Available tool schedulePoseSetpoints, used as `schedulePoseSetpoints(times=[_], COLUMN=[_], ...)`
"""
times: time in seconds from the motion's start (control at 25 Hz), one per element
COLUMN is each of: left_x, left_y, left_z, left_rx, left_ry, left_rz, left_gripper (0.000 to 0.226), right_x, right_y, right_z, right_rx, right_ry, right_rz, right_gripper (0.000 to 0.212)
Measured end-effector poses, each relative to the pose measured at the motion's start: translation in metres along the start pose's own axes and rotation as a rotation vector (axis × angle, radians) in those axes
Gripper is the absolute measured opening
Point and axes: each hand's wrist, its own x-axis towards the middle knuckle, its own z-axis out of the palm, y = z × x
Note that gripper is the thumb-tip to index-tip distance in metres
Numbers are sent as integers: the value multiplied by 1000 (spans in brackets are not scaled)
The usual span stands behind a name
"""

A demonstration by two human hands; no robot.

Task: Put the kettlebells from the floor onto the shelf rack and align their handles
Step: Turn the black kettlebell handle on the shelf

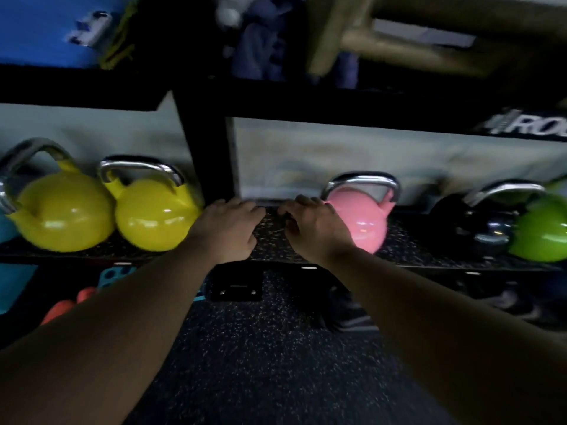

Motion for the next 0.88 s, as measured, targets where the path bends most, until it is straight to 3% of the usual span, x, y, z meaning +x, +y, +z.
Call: schedulePoseSetpoints(times=[0.48,0.68,0.88], left_x=[167,240,317], left_y=[255,313,359], left_z=[-45,-26,-19], left_rx=[-68,-50,-199], left_ry=[38,59,123], left_rz=[291,323,200], left_gripper=[32,29,38], right_x=[-194,-206,-167], right_y=[275,364,432], right_z=[-102,-112,-130], right_rx=[-448,-520,-494], right_ry=[-119,-184,-83], right_rz=[166,286,465], right_gripper=[33,39,38])
